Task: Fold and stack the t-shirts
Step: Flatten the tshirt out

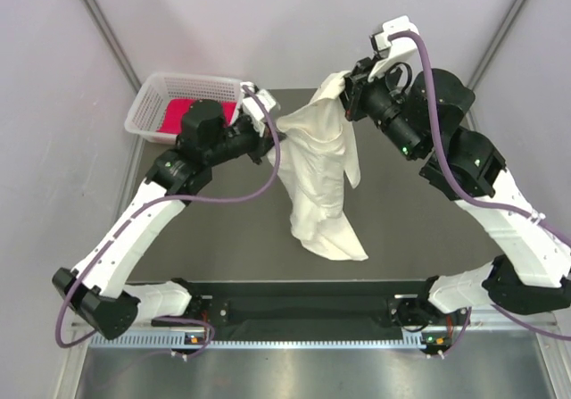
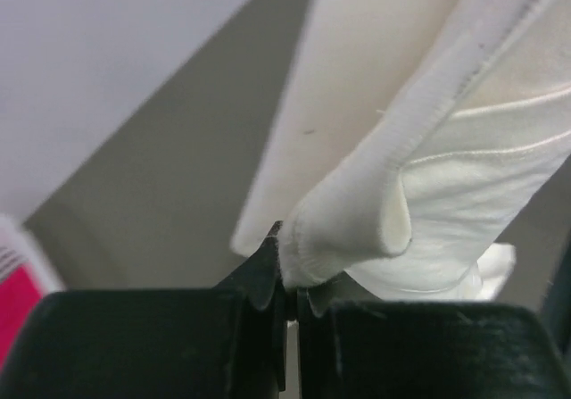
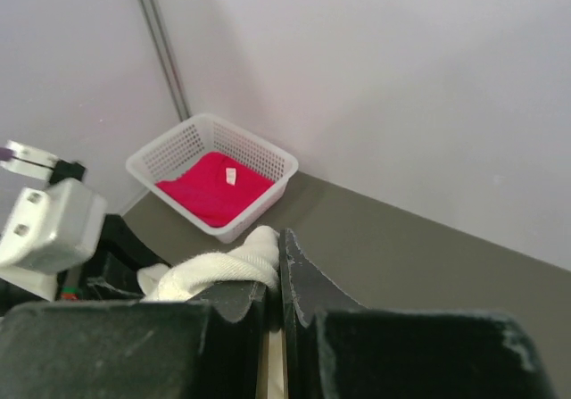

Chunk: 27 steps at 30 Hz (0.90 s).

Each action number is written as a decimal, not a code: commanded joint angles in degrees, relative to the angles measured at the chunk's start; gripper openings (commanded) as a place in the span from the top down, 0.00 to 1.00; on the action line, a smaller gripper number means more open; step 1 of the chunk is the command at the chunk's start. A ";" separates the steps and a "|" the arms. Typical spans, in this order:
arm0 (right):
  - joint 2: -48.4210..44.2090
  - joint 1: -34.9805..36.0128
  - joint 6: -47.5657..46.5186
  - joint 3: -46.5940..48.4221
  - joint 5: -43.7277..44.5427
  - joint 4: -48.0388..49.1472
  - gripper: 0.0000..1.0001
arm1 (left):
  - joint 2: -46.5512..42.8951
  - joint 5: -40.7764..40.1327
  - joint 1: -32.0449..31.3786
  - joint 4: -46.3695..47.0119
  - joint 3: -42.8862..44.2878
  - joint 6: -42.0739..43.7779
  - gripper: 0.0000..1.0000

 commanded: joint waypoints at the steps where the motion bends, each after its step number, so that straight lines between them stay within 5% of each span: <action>1: 1.26 -0.12 -5.13 6.59 1.51 6.95 1.00 | -5.60 -21.71 0.30 -2.40 7.38 0.18 1.00; 4: 3.37 2.32 -8.72 12.65 -3.94 7.13 1.00 | -9.64 -36.05 0.30 -2.15 11.16 -1.14 1.00; 8: 5.49 9.53 -14.45 18.64 -6.50 4.77 1.00 | -14.48 -42.95 0.30 -0.48 18.87 -0.09 1.00; 18: 4.35 18.76 0.28 20.15 -32.16 8.08 1.00 | -20.20 -46.31 0.21 0.13 39.20 2.11 1.00; 23: 4.35 20.53 4.08 19.63 -30.60 9.24 1.00 | -19.86 -47.36 0.04 2.77 39.38 2.90 1.00; 27: -0.91 20.27 3.30 7.12 -16.31 8.62 1.00 | -14.95 -47.18 -0.22 5.76 32.45 2.64 1.00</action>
